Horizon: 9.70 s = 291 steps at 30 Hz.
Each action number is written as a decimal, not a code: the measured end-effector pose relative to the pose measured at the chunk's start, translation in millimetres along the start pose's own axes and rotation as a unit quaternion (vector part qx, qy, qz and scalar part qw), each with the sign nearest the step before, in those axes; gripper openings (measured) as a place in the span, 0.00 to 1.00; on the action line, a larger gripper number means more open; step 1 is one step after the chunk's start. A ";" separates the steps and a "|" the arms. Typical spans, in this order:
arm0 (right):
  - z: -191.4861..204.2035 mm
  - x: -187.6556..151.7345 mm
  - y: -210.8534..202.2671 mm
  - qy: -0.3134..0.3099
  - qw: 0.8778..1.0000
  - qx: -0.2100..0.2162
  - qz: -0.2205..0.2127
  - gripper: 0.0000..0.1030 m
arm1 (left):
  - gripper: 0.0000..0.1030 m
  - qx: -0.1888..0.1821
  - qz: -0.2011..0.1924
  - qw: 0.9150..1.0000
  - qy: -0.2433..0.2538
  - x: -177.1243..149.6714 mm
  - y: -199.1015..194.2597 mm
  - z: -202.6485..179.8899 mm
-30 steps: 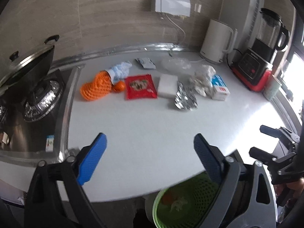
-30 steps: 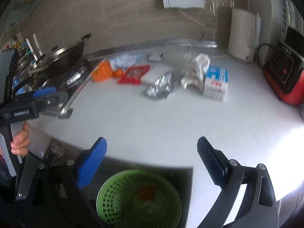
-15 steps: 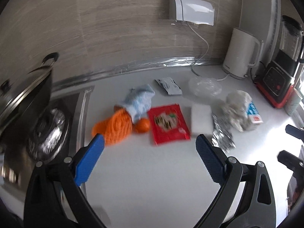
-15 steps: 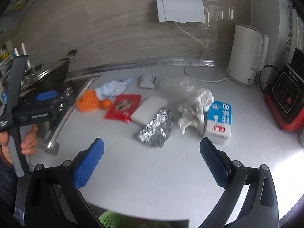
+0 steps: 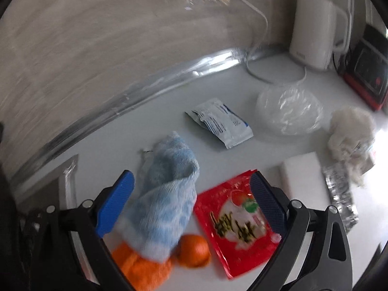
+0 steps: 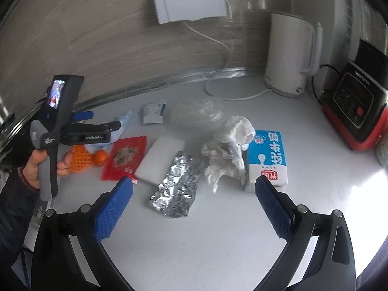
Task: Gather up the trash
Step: 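Move both tools back over the counter toward the remaining trash, then grasp the blue towel with the left gripper while right grasps white sachet, then carry towel and sachet to the green bin and release both, then move both tools back over the counter toward the trash, then grasp the orange net with the left gripper while right grasps white tissue, then lift and carry the orange net and tissue toward the green bin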
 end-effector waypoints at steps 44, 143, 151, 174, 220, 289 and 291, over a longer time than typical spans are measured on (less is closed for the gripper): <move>115.7 118.5 224.7 -0.056 0.996 0.040 0.051 0.94 | 0.09 -0.097 0.029 0.987 -0.125 20.4 8.9 60.4; -6.3 -261.6 -152.5 -0.135 0.974 0.145 0.111 0.24 | 0.92 0.057 0.046 0.971 -0.229 -276.5 -278.8 -177.0; 10.8 -309.8 -105.3 -0.179 0.955 0.155 0.176 0.42 | 0.92 0.100 0.006 0.959 -0.265 -273.5 -293.6 -156.0; -21.2 -188.9 -145.4 -0.128 0.985 0.104 0.041 0.98 | 0.92 0.071 -0.052 0.959 -0.270 -221.9 -287.0 -116.6; -34.3 18.6 57.3 0.022 0.999 -0.046 -0.013 0.98 | 0.93 0.052 -0.018 0.976 -0.209 -97.8 -21.9 90.3; -16.7 78.8 31.2 -0.047 0.996 -0.002 -0.076 0.22 | 0.10 0.006 0.007 0.988 -0.151 -89.0 -21.0 61.4; -14.5 78.3 22.4 -0.046 0.996 0.001 -0.081 0.22 | 0.10 0.013 0.000 0.987 -0.159 -87.7 -33.7 66.8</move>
Point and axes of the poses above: each gripper's, at about its wrist camera, not at the fingertips, and y roughly the way its jaws point, z to its left, x to its top, the point moved 10 cm from there along y, roughly the way its jaws point, and after that the axes turned 1 degree about -z, right-handed, at the moved point
